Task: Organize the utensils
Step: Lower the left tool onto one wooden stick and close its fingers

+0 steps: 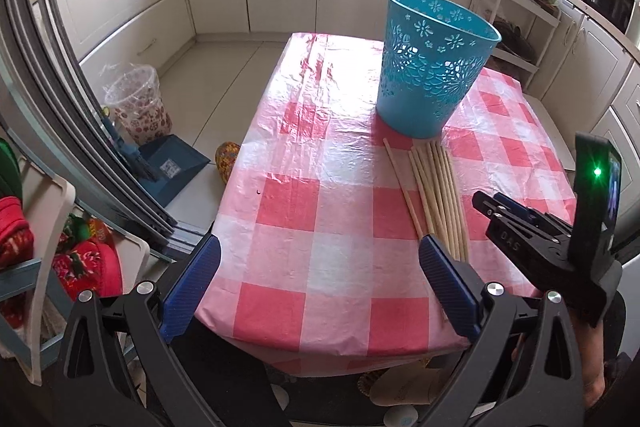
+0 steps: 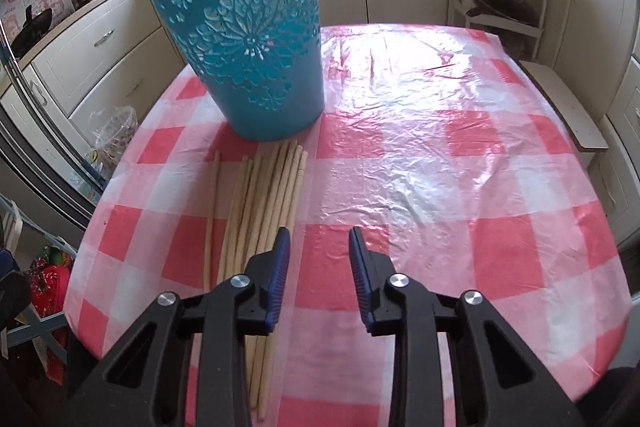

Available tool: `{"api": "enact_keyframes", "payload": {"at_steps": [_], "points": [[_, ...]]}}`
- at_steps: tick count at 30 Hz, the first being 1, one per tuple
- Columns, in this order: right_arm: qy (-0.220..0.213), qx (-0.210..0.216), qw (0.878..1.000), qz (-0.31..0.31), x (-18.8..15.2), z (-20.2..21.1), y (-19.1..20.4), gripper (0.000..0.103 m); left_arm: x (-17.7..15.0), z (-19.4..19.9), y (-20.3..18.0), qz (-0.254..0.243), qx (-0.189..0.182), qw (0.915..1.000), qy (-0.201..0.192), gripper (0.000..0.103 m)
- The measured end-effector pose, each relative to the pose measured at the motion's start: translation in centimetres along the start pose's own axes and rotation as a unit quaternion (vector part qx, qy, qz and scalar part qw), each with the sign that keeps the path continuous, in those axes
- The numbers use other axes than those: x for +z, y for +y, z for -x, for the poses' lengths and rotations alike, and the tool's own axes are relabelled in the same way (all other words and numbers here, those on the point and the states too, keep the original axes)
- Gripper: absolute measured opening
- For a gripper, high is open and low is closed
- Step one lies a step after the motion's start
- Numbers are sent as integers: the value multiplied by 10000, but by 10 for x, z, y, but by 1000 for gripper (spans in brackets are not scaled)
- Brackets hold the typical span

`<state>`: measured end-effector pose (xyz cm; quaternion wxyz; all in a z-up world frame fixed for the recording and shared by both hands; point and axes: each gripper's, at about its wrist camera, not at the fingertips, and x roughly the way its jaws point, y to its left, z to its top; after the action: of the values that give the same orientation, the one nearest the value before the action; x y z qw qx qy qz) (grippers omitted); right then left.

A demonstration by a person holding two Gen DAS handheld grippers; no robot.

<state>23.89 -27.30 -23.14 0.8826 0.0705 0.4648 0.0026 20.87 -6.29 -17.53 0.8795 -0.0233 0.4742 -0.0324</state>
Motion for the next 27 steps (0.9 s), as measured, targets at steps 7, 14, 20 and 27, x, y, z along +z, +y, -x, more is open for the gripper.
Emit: {"api": "enact_keyframes", "payload": {"at_steps": [7, 14, 20, 27], "points": [[-85, -185, 9994, 279, 25, -14, -5, 26, 11, -36, 4, 30, 126, 9996, 245, 95], [1, -161, 9989, 445, 31, -17, -7, 25, 22, -54, -4, 40, 115, 9994, 329, 95], [55, 106, 9989, 451, 30, -26, -5, 25, 34, -73, -21, 52, 16, 9992, 386, 95], [165, 91, 9973, 707, 32, -41, 0, 18, 41, -103, -34, 94, 51, 9982, 596, 95]]}}
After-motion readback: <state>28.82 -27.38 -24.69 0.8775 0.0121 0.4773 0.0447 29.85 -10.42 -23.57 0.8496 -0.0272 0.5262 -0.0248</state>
